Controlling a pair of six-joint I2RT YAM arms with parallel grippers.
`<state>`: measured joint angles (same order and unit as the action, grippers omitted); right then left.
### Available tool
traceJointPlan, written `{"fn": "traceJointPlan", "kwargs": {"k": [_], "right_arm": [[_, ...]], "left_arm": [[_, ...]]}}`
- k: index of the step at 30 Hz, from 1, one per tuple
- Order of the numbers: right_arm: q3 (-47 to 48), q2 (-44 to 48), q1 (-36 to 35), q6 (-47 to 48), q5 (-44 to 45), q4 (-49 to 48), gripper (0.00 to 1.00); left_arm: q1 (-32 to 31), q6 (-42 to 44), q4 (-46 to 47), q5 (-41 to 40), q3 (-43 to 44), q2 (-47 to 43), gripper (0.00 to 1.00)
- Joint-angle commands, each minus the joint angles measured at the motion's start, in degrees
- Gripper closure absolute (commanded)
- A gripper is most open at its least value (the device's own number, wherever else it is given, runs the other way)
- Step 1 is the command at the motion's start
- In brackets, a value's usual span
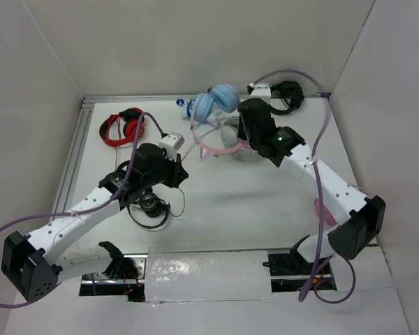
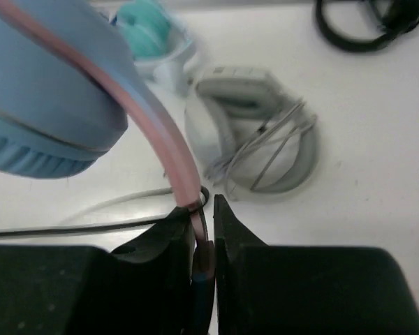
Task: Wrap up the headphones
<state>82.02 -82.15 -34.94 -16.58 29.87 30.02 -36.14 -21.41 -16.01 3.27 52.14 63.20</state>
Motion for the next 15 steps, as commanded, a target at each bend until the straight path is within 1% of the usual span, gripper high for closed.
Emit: {"fn": "traceJointPlan", "kwargs": {"k": [1,2,4,5,6,7,8,10,13,14,15], "right_arm": [[7.01,5.15,-0.83,17.23,7.92,-4.62,1.0],[8.58,5.77,-1.44,18.85,8.53,-4.45,1.0],[9.82,6.3,-2.94,18.86,8.28,-2.87,1.0],[10.52,7.08,-3.99,18.86,8.02,-2.34,1.0],[10.88,7.35,-4.61,18.78,8.19,-1.81,1.0],[11.23,8.05,-5.31,19.04,8.62,-1.29,1.0],[11.76,8.41,-6.79,19.13,9.24,-1.11,1.0],[13.42,9.02,-8.3,20.0,10.03,0.12,1.0],[16.85,8.59,-11.02,21.76,11.35,2.31,1.0],[17.9,8.32,-11.55,21.85,10.92,3.19,1.0],[19.13,7.97,-11.9,21.85,10.48,4.25,1.0]], "left_arm": [[-0.25,0.22,5.89,6.73,-3.0,-2.9,0.94],[-0.16,0.75,10.43,11.28,-5.1,-3.17,0.91],[-0.25,2.68,14.76,15.96,-7.04,-3.96,0.86],[-0.25,3.38,19.3,19.9,-8.79,-4.22,0.79],[-0.42,4.87,21.35,21.68,-9.68,-4.4,0.75],[-0.42,5.23,23.55,22.91,-10.73,-4.49,0.65],[-0.42,5.5,27.57,25.27,-12.48,-4.4,0.61],[-0.6,6.82,31.28,28.62,-13.29,-3.7,0.57],[-0.51,6.91,33.4,30.48,-12.42,-1.86,0.57],[-0.51,6.91,34.28,31.44,-12.41,-0.55,0.55],[-0.6,6.82,34.99,31.62,-12.41,0.25,0.5]]}}
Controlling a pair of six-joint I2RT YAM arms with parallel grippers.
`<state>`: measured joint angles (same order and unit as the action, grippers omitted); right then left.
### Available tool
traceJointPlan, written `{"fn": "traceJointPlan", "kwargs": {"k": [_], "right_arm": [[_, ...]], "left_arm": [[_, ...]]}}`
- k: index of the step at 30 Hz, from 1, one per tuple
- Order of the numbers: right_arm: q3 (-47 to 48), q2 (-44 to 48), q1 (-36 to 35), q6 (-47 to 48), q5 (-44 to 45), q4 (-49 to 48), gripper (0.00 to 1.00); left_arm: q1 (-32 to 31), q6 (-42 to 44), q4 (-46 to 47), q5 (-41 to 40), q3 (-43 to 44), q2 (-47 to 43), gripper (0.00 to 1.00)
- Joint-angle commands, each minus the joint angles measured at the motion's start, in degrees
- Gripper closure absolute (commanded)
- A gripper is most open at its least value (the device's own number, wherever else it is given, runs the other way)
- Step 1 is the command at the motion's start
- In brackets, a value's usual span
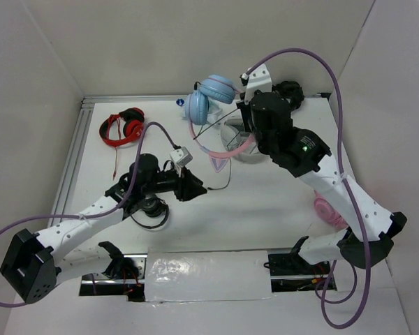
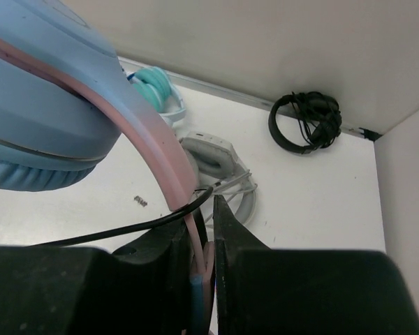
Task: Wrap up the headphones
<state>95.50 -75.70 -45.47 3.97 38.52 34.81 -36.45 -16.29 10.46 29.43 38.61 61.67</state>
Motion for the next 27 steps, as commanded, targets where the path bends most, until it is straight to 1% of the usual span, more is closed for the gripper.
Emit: {"fn": "traceJointPlan", "kwargs": {"k": [1,2,3,4,8,10,12,13,14,16,18,22,24,27], "right_arm": [[8.09,0.91,-1.55,1.22,1.3,1.99,1.0],[8.9,0.73,-2.16,1.13,0.6,2.89,1.0],[9.69,0.38,-2.51,1.13,0.24,4.81,1.0],[11.18,0.29,-2.78,1.04,-0.37,6.14,1.0],[13.56,0.73,-3.04,-0.45,-2.31,9.13,1.0],[15.67,0.99,-2.96,-0.89,-5.82,9.84,1.0],[19.6,0.47,-3.04,-1.33,-9.06,11.85,1.0],[21.02,0.03,-2.96,-1.68,-9.78,12.73,1.0],[23.82,-0.67,-3.04,-1.86,-10.3,14.22,1.0],[26.21,-1.55,-3.13,-2.12,-12.59,15.64,1.0],[29.2,-2.43,-3.48,-2.64,-14.43,17.57,1.0],[30.53,-2.35,-3.75,-3.26,-16.02,17.84,1.0],[31.49,-2.7,-3.75,-3.61,-17.42,18.36,1.0],[33.07,-3.66,-3.92,-3.79,-17.96,18.8,1.0]], "left_arm": [[-0.29,1.53,9.92,5.2,0.77,2.57,0.34],[-0.2,0.66,10.8,3.89,0.59,3.88,0.25],[-0.2,0.21,11.68,3.1,-0.28,4.42,0.01],[-0.2,0.38,13.78,2.22,-1.16,5.29,0.01],[-0.03,1.53,16.96,0.02,-1.96,6.88,0.01],[-0.03,2.06,20.11,-0.16,-3.27,7.67,0.01],[0.15,2.32,24.15,1.93,-4.59,8.46,0.01],[0.15,2.58,25.21,2.9,-4.6,9.34,0.01],[0.15,2.76,28.27,4.04,-4.86,10.13,0.01],[0.15,2.93,31.8,5.9,-4.86,13.29,0.01],[0.06,3.29,35.94,8.08,-3.99,17.67,0.01],[-0.2,2.41,40.59,11.96,-0.48,24.8,0.01],[-0.64,2.41,43.22,10.66,1.1,28.14,0.01],[-1.61,2.41,44.12,9.77,4.7,32.1,0.01]]}}
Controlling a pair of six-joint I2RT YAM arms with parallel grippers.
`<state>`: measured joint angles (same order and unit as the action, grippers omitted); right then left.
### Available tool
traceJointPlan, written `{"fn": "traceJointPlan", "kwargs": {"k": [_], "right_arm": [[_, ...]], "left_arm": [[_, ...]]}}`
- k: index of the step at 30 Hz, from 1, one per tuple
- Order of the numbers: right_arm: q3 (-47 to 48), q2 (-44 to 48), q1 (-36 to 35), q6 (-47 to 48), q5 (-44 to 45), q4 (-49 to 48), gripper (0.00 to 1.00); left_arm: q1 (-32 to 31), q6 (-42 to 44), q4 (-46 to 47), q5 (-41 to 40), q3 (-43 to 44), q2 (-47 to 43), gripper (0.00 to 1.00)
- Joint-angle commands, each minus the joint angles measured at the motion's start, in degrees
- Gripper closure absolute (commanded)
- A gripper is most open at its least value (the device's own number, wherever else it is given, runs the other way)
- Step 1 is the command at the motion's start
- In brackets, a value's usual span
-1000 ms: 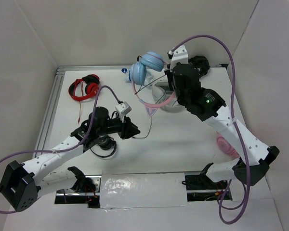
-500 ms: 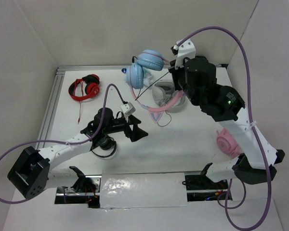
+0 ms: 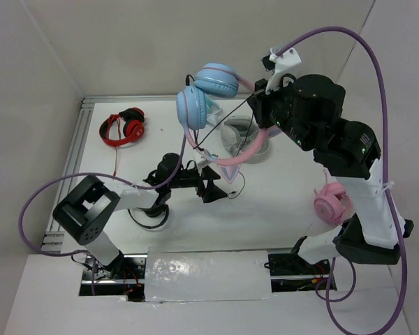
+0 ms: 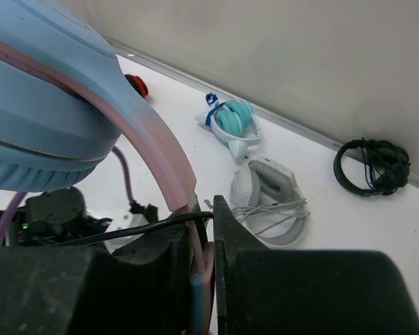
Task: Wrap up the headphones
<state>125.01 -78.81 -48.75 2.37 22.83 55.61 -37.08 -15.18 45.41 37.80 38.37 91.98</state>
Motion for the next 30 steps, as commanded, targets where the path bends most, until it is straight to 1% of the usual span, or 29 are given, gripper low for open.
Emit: {"fn": "traceJointPlan", "kwargs": {"k": [1,3,6,7,9,11,13,16,18,20,22,23,24,25,26,27,29,30], "right_arm": [[4.36,-1.08,-0.9,-2.28,-2.18,-1.91,1.0],[5.59,-2.14,-0.82,-2.2,-2.09,-1.74,1.0],[7.17,-3.37,-0.73,-2.2,-2.26,-1.39,1.0],[7.35,-3.63,-0.82,-2.2,-1.57,-1.56,1.0],[6.74,-3.46,-0.73,-2.2,-0.77,-2.35,1.0],[6.3,-3.29,-0.73,-2.2,-0.59,-2.62,1.0],[5.69,-3.2,-0.73,-3.94,-1.47,-3.32,1.0],[6.73,-3.72,-0.73,-4.04,-2.96,-3.23,1.0],[8.14,-4.42,-0.82,-4.3,-3.58,-2.71,1.0],[8.67,-4.43,-0.73,-4.22,-3.58,-2.35,1.0],[8.23,-3.81,-0.64,-4.22,-2.53,-2.53,1.0],[7.88,-3.46,-0.64,-4.39,-1.92,-2.62,1.0],[6.75,-2.68,-0.47,-4.48,-0.95,-2.88,1.0],[6.48,-2.23,-0.47,-4.39,-0.68,-2.62,1.0],[6.21,-1.97,-0.38,-4.31,-0.42,-2.27,1.0],[5.34,-0.92,-0.29,-4.48,0.1,-2.09,1.0],[3.41,1.45,0.67,-4.31,0.73,-2.79,1.0],[1.57,2.16,1.11,-4.48,0.81,-3.14,1.0]], "left_arm": [[-1.06,1.29,9.35,2.7,5.83,2.75,0.01],[-1.59,0.41,10.92,5.51,8.02,5.83,0.01],[-2.47,-0.37,10.84,6.92,10.84,10.05,0.01],[-2.47,-1.25,10.76,10.24,11.11,10.67,0.01],[-2.91,-1.78,12.58,12.64,10.59,11.99,0.01],[-3.7,-2.39,14.09,11.34,10.15,13.65,0.01],[-3.88,-3.71,14.97,11.15,11.63,15.67,0.01],[-4.05,-5.56,14.71,11.6,15.06,19.01,0.01],[-4.14,-5.56,13.49,11.51,17.87,21.2,0.01],[-4.23,-4.69,9.45,11.59,19.81,22.18,0.02],[-4.05,-4.07,5.32,9.49,20.17,22.01,0.14],[-4.14,-3.37,4.0,8.18,19.82,21.31,0.22],[-3.88,-3.45,1.2,4.42,18.94,20.7,0.36],[-3.53,-3.19,-0.48,3.95,18.41,18.52,0.47],[-2.74,-2.93,-1.97,3.25,17.89,17.28,0.67],[-2.47,-3.45,-5.21,-2.76,16.05,15.35,1.0],[-1.34,-4.59,-7.78,-9.21,14.02,10.51,1.0],[-0.89,-4.77,-12.23,-12.54,12.71,8.58,1.0]]}}
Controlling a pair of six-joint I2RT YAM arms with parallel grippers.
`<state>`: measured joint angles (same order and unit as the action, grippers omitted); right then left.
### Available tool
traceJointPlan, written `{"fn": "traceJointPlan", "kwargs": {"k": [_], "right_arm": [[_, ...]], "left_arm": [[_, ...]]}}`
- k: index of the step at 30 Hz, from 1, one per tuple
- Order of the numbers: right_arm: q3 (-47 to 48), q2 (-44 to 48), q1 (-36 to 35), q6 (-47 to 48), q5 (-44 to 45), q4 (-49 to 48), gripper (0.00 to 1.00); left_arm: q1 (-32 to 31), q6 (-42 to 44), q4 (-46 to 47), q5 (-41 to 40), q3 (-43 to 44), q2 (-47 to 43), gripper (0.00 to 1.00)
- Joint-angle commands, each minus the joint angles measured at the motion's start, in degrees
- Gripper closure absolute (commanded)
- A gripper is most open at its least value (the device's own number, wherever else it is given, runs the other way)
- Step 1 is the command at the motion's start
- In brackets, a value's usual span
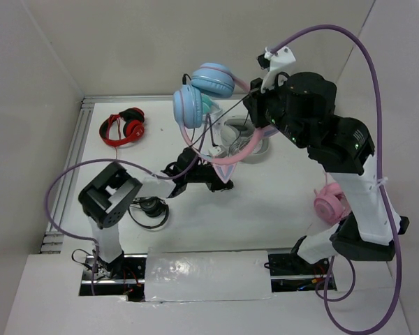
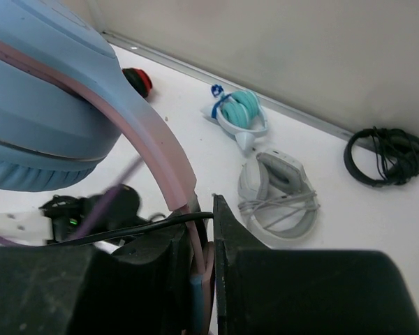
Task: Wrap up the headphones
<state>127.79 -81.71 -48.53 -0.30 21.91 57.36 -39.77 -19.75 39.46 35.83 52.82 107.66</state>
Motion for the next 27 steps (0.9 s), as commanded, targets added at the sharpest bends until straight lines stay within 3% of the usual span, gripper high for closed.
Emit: {"fn": "traceJointPlan", "kwargs": {"k": [1,4,7,12,16,21,27], "right_arm": [[-2.36,5.85,2.29,-1.9,1.47,-4.98,1.0],[-8.59,9.19,5.36,-2.78,2.17,-6.12,1.0],[-16.85,14.28,8.18,-3.74,2.17,-8.41,1.0],[-26.0,17.11,12.23,-5.24,1.56,-11.22,1.0],[-30.91,18.16,14.16,-5.68,2.7,-13.32,1.0],[-33.13,17.47,16.54,-6.12,3.31,-14.39,1.0],[-34.62,12.56,17.16,-5.16,5.06,-15.44,1.0]], "left_arm": [[2.23,-1.68,-8.42,-17.92,-2.27,-10.76,1.0],[4.95,-4.58,-19.04,-29.02,-3.51,-18.32,1.0],[6.8,-7.23,-28.89,-34.67,-3.6,-25.36,1.0],[5.67,-7.41,-38.4,-37.4,-4.21,-35.4,1.0],[-0.12,-8.37,-47.43,-41.89,-2.11,-40.5,1.0],[-4.52,-11.1,-55.88,-53.22,0.96,-45.25,1.0],[-11.1,-11.54,-64.41,-62.98,6.33,-45.87,1.0]]}}
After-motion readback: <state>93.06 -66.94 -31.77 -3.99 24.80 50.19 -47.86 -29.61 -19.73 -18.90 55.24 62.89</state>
